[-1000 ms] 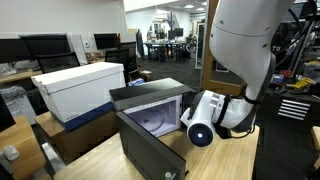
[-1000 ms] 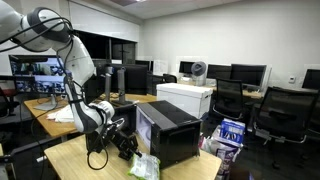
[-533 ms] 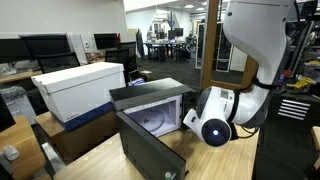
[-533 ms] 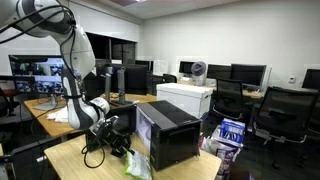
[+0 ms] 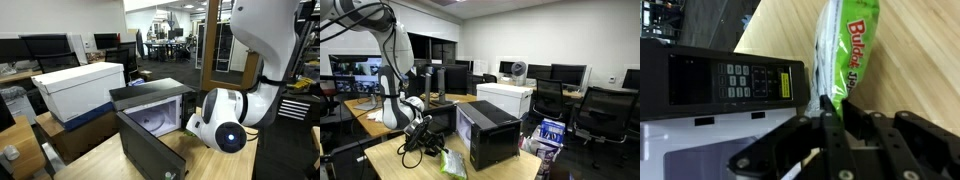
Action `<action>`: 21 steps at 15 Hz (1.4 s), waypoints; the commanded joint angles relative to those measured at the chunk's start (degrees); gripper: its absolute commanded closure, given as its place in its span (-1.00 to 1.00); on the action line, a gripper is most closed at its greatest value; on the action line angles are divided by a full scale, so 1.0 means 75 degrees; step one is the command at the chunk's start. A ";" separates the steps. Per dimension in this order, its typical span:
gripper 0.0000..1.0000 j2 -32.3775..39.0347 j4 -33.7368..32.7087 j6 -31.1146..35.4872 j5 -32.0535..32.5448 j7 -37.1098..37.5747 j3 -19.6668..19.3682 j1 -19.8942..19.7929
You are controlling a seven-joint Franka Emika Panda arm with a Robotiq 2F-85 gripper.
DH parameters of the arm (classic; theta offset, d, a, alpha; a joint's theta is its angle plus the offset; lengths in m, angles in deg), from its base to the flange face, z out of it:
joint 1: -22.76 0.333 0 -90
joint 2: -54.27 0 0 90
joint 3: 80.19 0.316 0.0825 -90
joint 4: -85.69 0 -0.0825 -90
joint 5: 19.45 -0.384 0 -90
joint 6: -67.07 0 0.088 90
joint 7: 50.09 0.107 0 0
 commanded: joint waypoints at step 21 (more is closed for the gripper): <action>0.95 -0.0943 0.1639 -0.2392 0.4969 0.3371 0.0964 -0.0393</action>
